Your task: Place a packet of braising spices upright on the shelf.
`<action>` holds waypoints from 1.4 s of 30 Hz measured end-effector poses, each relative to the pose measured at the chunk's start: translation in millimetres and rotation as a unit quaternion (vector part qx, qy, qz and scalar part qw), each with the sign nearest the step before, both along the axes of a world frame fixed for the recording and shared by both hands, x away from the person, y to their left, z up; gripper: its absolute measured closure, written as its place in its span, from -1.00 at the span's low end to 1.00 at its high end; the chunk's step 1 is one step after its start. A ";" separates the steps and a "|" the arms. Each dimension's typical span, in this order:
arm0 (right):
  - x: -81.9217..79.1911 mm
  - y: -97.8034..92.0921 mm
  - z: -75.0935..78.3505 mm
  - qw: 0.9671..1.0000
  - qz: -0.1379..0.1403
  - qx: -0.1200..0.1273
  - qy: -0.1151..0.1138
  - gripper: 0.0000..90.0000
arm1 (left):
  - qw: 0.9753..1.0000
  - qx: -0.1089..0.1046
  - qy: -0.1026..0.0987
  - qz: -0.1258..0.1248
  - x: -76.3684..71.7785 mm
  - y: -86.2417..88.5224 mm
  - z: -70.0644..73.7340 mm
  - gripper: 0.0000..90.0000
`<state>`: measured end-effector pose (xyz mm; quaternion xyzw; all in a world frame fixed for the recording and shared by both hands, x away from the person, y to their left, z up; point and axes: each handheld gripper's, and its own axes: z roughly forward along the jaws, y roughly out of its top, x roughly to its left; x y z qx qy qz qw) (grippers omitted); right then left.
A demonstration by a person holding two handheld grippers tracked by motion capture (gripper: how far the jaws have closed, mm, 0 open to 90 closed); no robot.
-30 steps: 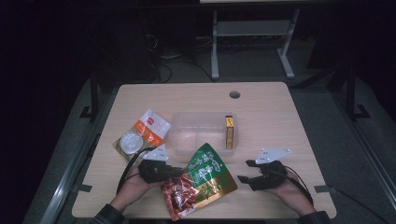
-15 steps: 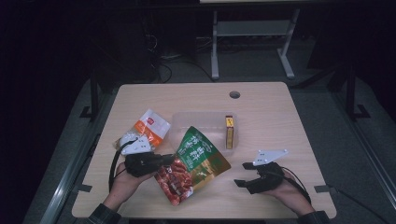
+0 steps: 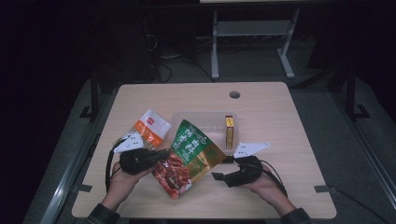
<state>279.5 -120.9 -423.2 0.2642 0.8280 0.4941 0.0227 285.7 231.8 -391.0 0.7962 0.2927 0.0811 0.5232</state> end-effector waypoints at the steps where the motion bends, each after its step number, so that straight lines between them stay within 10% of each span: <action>1: 1.5 2.2 0.3 1.000 0.001 0.005 -0.001 -0.27 | 1.000 -0.001 0.000 0.000 -0.2 0.1 -0.1 0.99; 21: 17.7 27.1 -1.3 0.996 0.018 0.084 0.030 0.95 | 1.000 -0.018 0.006 -0.006 -1.9 -2.3 -3.2 0.99; 35: 20.4 22.8 8.1 0.997 0.053 0.049 0.033 0.99 | 0.998 0.051 -0.007 -0.026 -8.7 -10.8 -13.1 0.89; 42: 19.4 23.5 13.0 0.996 0.066 0.045 0.030 0.99 | 0.996 0.086 -0.021 -0.002 -9.3 -5.5 -9.4 0.25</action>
